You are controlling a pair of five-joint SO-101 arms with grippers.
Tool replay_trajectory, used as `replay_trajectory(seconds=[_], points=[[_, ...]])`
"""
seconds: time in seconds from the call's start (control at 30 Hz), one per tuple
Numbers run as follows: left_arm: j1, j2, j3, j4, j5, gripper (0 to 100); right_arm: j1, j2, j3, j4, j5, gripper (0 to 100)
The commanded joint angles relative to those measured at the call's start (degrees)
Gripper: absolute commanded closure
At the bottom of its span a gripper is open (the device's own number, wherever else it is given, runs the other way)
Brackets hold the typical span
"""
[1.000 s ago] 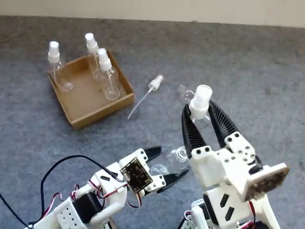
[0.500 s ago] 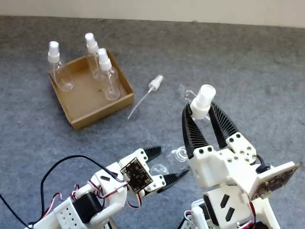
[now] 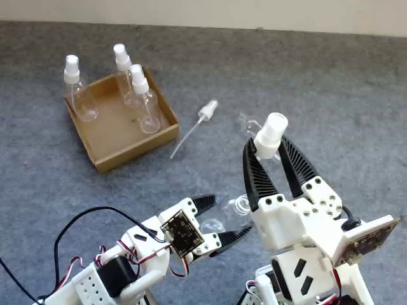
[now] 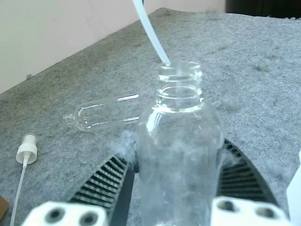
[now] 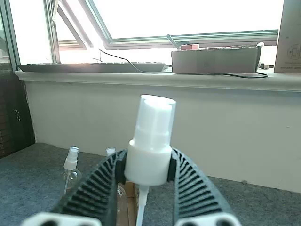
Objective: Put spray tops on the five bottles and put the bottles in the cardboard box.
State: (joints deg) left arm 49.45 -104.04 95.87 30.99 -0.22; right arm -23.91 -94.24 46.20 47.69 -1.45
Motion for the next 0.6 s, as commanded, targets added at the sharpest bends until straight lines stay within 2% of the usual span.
replay_trajectory(seconds=[0.0,0.43,0.57], points=[[0.40,-0.66,1.19,-1.41,-0.18,87,-0.22,-0.13,-0.66,-0.48,-0.53,99.0],[0.31,-0.66,1.19,-1.49,-0.35,87,-0.66,-0.13,-6.81,2.24,-0.44,99.0],[-1.71,-0.66,1.19,-1.58,-0.26,87,-0.75,-0.13,-6.55,3.03,-0.53,99.0]])
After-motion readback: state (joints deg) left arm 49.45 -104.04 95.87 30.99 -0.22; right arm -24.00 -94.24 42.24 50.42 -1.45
